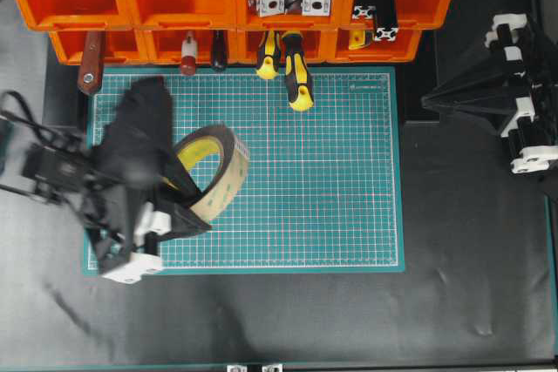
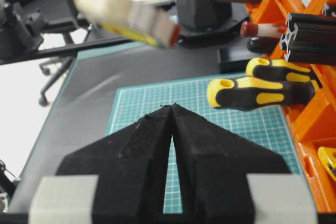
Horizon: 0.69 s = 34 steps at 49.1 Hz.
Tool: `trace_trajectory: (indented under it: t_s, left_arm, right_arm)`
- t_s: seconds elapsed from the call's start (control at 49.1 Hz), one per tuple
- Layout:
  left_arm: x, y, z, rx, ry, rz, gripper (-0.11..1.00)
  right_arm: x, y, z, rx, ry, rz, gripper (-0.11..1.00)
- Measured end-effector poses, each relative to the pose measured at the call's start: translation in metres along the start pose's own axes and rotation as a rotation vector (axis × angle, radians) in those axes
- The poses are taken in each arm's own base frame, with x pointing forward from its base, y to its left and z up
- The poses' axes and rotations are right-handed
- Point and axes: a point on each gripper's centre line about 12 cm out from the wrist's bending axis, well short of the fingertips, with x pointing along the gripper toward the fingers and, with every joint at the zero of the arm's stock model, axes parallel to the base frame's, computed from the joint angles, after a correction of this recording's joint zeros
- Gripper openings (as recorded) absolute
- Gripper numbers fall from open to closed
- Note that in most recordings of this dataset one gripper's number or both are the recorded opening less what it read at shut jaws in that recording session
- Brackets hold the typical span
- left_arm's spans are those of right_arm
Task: Pick foam from container rack with left arm.
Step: 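Lift the tape roll out of the bin and carry it onto the mat, then lower the tape roll flat onto the mat and open the left gripper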
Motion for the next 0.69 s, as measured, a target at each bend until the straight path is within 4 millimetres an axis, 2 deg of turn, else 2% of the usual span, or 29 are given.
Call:
trace_trajectory:
  t_s: [0.143,0.509,0.57,0.693]
  left_arm:
    - [0.020,0.005,-0.010,0.004,0.129,0.071,0.26]
    - [0.026,0.003,-0.007,0.048,0.161,0.085,0.26]
    - [0.026,0.003,-0.007,0.058,0.163,0.085,0.33]
    - [0.026,0.003,-0.007,0.104,0.164,0.083,0.66]
  right_arm:
    - [-0.002,0.000,-0.001,0.018,0.012,-0.001,0.00]
    - [-0.004,0.000,0.001,0.020,0.005,0.000,0.00]
    - [-0.004,0.000,0.001,0.020,0.006,0.000,0.00]
    - [-0.004,0.000,0.001,0.020,0.005,0.000,0.00]
